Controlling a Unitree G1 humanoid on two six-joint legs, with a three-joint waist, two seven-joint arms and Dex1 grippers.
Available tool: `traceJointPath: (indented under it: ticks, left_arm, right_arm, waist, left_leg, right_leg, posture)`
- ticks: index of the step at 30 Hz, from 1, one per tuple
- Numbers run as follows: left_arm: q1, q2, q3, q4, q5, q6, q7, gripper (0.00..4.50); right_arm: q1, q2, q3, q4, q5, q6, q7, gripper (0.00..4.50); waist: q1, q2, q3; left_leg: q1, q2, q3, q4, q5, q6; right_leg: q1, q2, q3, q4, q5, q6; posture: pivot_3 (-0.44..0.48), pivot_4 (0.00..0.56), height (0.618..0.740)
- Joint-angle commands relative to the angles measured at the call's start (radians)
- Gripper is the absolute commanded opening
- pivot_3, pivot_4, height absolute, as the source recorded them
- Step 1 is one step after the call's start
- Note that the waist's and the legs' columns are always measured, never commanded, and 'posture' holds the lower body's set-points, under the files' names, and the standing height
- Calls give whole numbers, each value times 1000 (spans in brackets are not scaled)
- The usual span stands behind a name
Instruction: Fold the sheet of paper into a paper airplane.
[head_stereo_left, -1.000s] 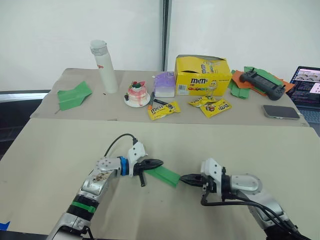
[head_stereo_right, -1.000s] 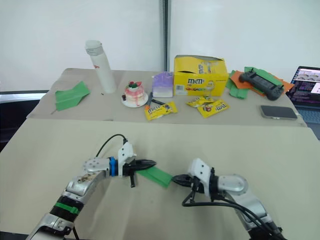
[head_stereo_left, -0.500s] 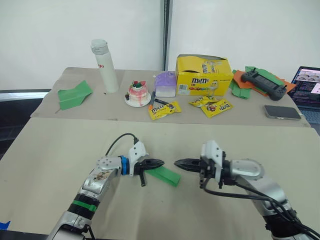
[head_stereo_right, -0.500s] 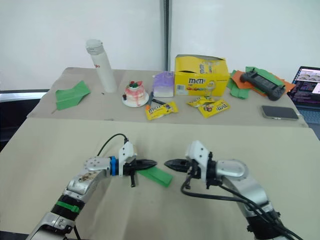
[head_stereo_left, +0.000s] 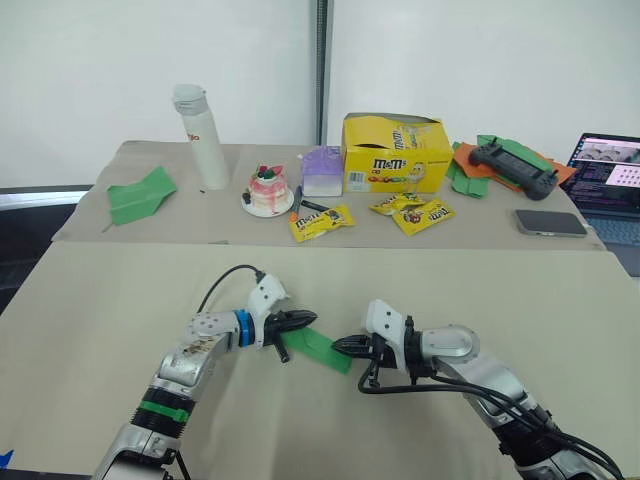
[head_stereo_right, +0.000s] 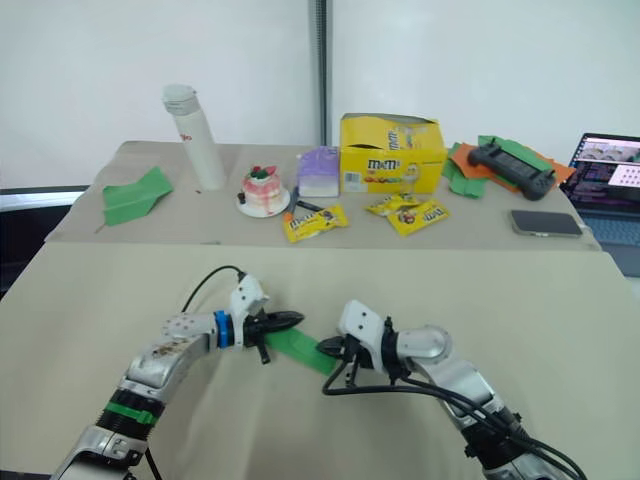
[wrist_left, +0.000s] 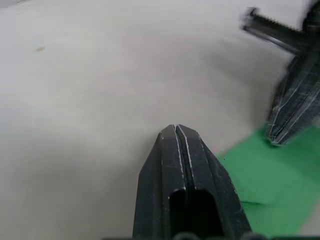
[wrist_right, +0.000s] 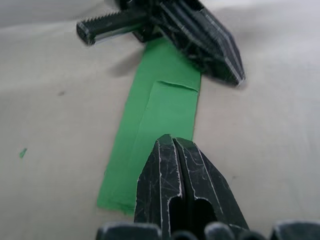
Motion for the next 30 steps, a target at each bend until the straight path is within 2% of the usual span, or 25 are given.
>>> traceJointPath:
  ticks: [1,6,10,12,16,18,23,30]
  left_arm:
    - [28,-6,98,-44,-89,91,37,0]
    - [33,17,72,-135,-88,78,10,0]
    - [49,72,-71,-156,27,-22,-56,0]
    - [51,73,-95,-143,43,-37,-56,0]
    - [52,113,-147,-57,153,-110,-36,0]
    - [54,100,-100,-52,107,-105,-30,0]
    - [46,19,136,-169,-167,-18,4,0]
    - [127,92,223,-330,-269,58,-13,0]
  right_arm:
    - [19,-11,20,39,-31,24,4,22]
    - [18,-5,20,32,-32,34,7,22]
    - [13,-2,24,32,-37,37,6,22]
    - [12,-2,24,31,-40,38,3,22]
    - [17,-6,16,22,-47,43,-15,22]
    - [24,-9,1,17,-52,26,-34,22]
    - [37,10,-130,-32,53,13,-59,22]
    - [26,29,-284,-209,311,183,-33,22]
  waist:
    - [-5,-1,1]
    - [-4,-3,2]
    - [-4,-3,2]
    - [-3,-3,2]
    - [-3,-3,2]
    - [-4,-3,2]
    - [-1,-7,7]
    - [-2,-8,12]
  left_leg:
    - [0,0,0,-1,0,0]
    - [-13,0,-2,-1,0,0]
    - [-14,0,-2,-1,1,-1]
    - [-14,0,-2,-1,0,-1]
    - [-14,0,-2,-1,0,-1]
    - [-13,0,-2,-1,0,-1]
    - [-16,0,-2,0,1,-1]
    - [-29,-1,-3,1,1,-2]
  right_leg:
    - [0,0,0,0,0,-1]
    - [-14,1,-1,2,5,-9]
    - [-15,0,0,1,5,-10]
    - [-15,0,0,1,5,-10]
    - [-15,0,-1,1,5,-10]
    - [-15,0,0,1,5,-10]
    - [-17,0,-1,2,5,-10]
    - [-28,-2,-1,2,6,-9]
  posture:
    - [0,150,740]
    - [0,150,740]
    - [0,150,740]
    - [0,150,740]
    - [0,150,740]
    - [0,150,740]
    - [0,150,740]
    - [0,150,740]
